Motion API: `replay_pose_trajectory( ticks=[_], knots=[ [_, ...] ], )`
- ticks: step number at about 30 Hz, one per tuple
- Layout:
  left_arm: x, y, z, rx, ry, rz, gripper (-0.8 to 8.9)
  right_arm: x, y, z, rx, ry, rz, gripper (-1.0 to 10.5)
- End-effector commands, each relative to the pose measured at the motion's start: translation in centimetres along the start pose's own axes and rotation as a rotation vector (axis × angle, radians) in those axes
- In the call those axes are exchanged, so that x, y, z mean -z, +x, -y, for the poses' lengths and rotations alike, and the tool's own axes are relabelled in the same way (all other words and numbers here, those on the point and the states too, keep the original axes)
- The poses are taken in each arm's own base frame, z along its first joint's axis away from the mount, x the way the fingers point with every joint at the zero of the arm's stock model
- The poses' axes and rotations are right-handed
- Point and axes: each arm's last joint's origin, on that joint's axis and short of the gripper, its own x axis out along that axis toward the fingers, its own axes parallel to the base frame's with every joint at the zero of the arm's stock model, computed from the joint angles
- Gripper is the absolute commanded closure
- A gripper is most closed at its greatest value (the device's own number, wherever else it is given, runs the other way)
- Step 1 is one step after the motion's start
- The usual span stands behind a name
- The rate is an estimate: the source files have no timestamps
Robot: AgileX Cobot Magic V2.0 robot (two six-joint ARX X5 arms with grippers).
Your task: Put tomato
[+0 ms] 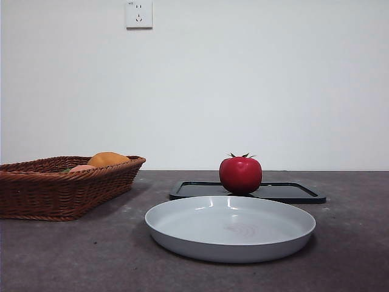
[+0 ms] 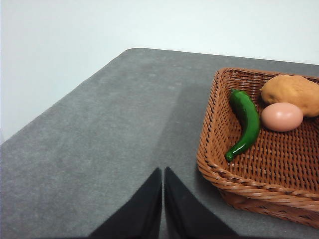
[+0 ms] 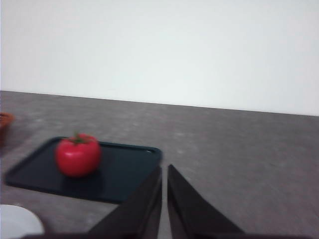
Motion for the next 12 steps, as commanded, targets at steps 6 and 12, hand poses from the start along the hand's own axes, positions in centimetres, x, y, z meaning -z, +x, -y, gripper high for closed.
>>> replay_pose_trajectory(
  ticks=[6, 12],
  knots=[
    [0.7, 0.2, 0.0, -0.005, -0.004, -0.026, 8.07, 3.7, -0.2, 0.3, 0.085, -0.007, 0.002, 9.4],
    [0.7, 0.2, 0.0, -0.004, -0.004, -0.026, 8.07, 5.6, -0.2, 0.4, 0.106, 0.007, -0.063, 9.4]
  ],
)
